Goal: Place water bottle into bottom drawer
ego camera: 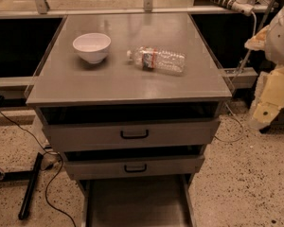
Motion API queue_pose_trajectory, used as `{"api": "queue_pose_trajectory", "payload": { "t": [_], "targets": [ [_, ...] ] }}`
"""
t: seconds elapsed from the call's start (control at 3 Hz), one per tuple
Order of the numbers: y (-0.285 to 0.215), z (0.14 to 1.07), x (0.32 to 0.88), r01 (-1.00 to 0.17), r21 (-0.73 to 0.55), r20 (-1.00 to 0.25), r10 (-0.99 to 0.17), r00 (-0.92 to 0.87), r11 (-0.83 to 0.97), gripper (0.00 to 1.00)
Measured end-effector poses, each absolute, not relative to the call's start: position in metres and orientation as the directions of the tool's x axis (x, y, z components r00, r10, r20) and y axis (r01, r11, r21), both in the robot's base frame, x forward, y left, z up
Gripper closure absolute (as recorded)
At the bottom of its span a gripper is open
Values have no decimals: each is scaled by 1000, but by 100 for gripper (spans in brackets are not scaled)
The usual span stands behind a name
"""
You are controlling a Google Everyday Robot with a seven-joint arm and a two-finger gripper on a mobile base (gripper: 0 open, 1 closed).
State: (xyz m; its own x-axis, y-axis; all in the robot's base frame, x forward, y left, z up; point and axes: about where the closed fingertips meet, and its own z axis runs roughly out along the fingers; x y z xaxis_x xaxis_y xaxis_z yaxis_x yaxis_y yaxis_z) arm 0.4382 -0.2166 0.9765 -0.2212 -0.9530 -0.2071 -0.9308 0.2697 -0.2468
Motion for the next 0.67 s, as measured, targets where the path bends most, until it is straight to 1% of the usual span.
{"api": "queue_pose_trajectory", "payload": {
  "t": [0.33, 0.67],
  "targets": [
    [-213, 979, 443, -927, -268, -212, -954, -210, 263, 0],
    [-202, 980, 456, -921, -302, -247, -953, -175, 247, 0]
  ]
}}
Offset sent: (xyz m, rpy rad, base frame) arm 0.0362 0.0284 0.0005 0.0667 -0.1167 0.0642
